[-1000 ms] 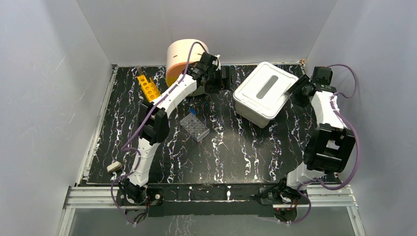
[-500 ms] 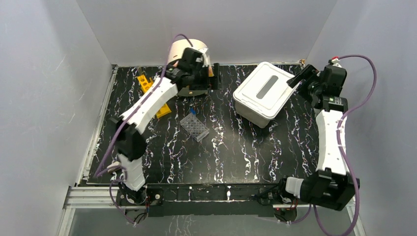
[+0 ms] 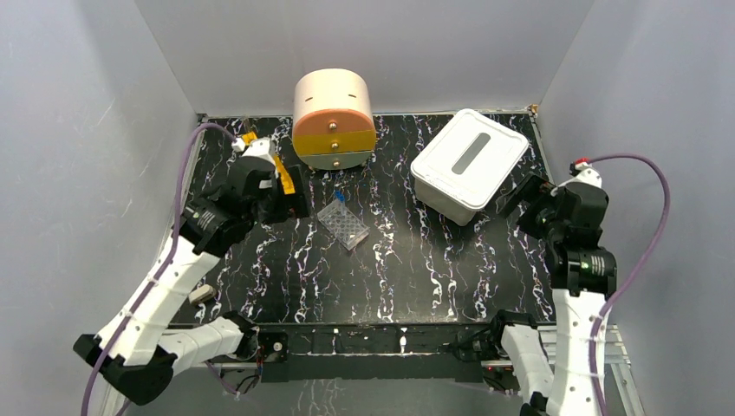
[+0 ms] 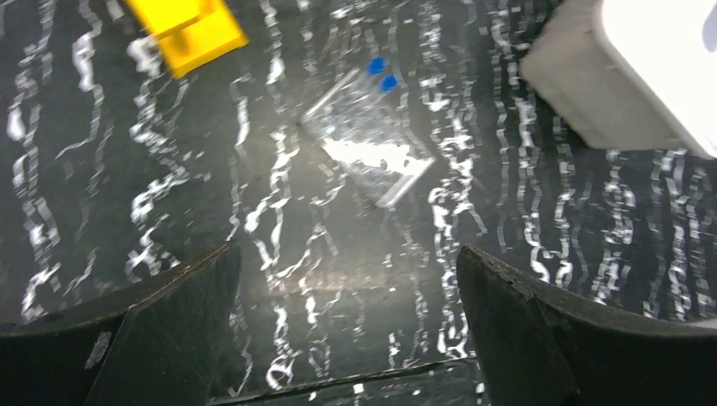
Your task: Organize the chemistry lab equipment
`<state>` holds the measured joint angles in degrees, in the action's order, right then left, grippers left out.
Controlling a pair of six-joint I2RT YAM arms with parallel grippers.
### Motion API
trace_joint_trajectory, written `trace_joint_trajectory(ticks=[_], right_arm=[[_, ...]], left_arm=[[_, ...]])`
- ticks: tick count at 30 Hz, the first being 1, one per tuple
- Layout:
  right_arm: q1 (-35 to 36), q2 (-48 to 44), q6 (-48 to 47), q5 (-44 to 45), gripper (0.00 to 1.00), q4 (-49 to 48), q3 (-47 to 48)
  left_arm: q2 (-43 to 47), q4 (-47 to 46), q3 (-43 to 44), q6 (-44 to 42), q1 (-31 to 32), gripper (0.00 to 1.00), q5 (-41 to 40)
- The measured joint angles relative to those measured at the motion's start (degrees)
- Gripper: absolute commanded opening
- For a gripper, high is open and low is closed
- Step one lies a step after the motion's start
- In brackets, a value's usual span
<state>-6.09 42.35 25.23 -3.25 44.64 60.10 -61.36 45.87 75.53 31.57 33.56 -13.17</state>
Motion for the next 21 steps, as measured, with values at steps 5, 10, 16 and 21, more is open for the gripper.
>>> trace_joint_trajectory(ticks=[5,10,16,21], right_arm=[[0.0,-4.1,-1.6,5.2,0.99,6.3,2.5],[0.0,-6.6,-2.9,9.1,0.99,9.6,5.4],[0.0,-7.5,-4.1,11.1,0.99,11.0,9.1],[0.0,-7.5,-4.5,11.7,0.99,11.6,9.7]], left_arm=[[5.1,4.8,-1.9,0.6,0.0,0.98,-6.2],[9.6,8.7,-1.0,1.2,-0.1,0.98,-11.0],[14.4,12.5,4.1,1.2,-0.1,0.98,-15.2],[17.7,14.1,7.0,1.0,-0.1,0.98,-16.8]])
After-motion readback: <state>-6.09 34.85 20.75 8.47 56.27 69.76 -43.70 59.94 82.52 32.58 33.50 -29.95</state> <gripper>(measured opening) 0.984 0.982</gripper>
